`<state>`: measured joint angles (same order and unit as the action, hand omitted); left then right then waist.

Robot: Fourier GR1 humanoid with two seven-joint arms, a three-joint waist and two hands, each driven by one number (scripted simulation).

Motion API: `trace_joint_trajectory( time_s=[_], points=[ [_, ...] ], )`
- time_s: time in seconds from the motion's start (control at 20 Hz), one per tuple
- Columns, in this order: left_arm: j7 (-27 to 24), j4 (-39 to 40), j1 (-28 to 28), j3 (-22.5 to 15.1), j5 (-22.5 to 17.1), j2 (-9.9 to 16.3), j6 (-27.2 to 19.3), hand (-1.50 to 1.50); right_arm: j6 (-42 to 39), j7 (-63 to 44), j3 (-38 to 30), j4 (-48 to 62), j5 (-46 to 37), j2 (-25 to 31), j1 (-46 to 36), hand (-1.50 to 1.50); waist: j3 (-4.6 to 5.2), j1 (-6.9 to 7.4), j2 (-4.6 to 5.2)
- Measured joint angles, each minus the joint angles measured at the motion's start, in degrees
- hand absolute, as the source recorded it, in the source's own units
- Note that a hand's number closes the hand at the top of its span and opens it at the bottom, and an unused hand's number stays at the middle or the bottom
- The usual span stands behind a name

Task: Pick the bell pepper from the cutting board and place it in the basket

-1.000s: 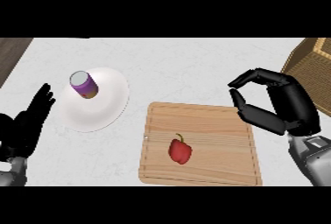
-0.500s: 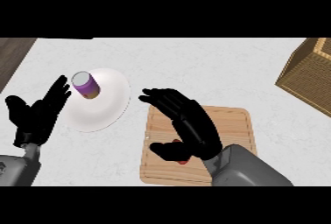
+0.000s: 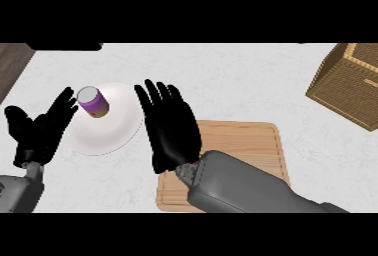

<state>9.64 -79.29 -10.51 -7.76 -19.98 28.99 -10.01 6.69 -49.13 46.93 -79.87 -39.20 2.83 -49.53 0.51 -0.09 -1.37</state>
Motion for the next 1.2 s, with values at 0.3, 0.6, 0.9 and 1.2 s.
trace_joint_trajectory(
  time_s=[0.3,0.6,0.9,1.2],
  points=[
    [-0.33,0.7,-0.22,0.54,0.08,-0.02,0.26,0.0,-14.83,-13.48,-5.2,2.28,0.39,-1.49,-12.15,-1.5,-0.18,-0.36,0.07],
    [-0.19,1.49,-0.89,0.79,0.23,-0.33,0.44,0.0,-22.55,-16.15,-11.15,2.37,11.68,-1.57,-16.79,-1.5,-0.31,-0.73,0.26],
    [-0.1,1.59,-0.59,1.85,-0.02,-0.23,0.5,0.0,-26.0,-19.1,-13.96,-3.42,20.26,-1.34,-16.3,-1.5,-0.43,-1.6,0.09],
    [-0.43,1.52,-0.11,2.42,0.36,-0.21,0.91,0.0,-26.59,-20.71,-14.31,-14.53,20.89,0.84,-11.36,-1.5,-0.49,-2.0,0.25]
  ],
)
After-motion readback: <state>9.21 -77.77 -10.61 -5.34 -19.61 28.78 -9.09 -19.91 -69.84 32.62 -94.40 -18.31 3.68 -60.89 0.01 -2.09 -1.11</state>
